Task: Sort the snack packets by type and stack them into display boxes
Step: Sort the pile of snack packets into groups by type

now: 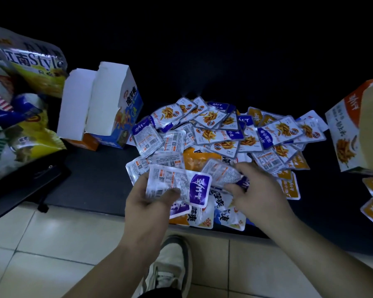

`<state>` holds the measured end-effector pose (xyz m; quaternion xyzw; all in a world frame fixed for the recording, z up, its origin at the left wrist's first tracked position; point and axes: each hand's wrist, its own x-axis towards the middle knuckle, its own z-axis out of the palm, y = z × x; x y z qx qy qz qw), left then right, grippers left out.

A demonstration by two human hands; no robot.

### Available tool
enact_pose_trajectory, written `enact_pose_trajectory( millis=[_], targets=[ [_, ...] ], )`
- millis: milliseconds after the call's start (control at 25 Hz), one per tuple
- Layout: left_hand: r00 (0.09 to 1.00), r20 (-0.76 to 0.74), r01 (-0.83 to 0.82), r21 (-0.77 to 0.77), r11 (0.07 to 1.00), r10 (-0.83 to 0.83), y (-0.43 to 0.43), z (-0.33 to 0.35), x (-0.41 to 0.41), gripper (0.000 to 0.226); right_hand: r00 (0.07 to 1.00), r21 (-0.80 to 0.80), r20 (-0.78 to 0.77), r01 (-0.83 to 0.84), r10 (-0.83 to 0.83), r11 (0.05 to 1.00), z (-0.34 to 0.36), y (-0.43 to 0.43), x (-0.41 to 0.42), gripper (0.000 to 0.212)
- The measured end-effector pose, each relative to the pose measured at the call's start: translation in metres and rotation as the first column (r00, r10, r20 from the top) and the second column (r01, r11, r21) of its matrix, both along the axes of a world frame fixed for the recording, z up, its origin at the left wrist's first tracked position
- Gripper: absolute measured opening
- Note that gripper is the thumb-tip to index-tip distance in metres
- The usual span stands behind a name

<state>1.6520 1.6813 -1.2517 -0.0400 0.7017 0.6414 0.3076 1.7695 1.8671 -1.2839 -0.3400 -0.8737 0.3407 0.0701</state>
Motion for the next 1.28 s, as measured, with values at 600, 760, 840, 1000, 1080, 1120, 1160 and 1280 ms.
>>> enact_pose_trajectory(
  millis=[600,760,840,1000,1080,1120,1160,1280],
  targets=[
    [0.848,-0.182,0.498,-0.049,0.866,-0.498,0.112,0.013,0.068,0.035,0.864,-0.765,-0.040,0.297,-0.502,0.571,0.047,0.026,0.061,0.020],
    [0.675,0.028,0.738,-0.004,0.675,-0.737,0.174,0.009,0.135,0.048,0.730,-0.711,0.037,0.499,-0.683,0.495,0.043,0.062,0.133,0.027],
    [0.609,0.060,0.793,-0.009,0.609,-0.791,0.203,0.013,0.169,0.044,0.666,-0.698,0.052,0.558,-0.745,0.450,0.042,0.076,0.175,0.025],
    [0.602,0.073,0.798,-0.084,0.596,-0.795,0.250,0.004,0.225,0.028,0.488,-0.665,0.061,0.670,-0.871,0.329,0.029,0.092,0.239,0.010],
    [0.636,0.048,0.770,-0.114,0.628,-0.770,0.274,-0.002,0.249,0.018,0.388,-0.664,0.077,0.707,-0.919,0.243,0.019,0.103,0.258,0.012],
    [0.631,0.010,0.770,-0.132,0.625,-0.776,0.284,-0.004,0.259,0.015,0.339,-0.679,0.086,0.708,-0.937,0.194,0.017,0.111,0.266,0.014],
    [0.612,-0.036,0.779,-0.148,0.610,-0.790,0.294,-0.008,0.265,0.021,0.314,-0.696,0.091,0.699,-0.945,0.165,0.015,0.119,0.271,0.017],
    [0.547,-0.138,0.801,-0.199,0.564,-0.826,0.305,-0.016,0.263,0.040,0.410,-0.625,0.139,0.742,-0.902,0.241,0.008,0.127,0.279,0.037]
  ],
)
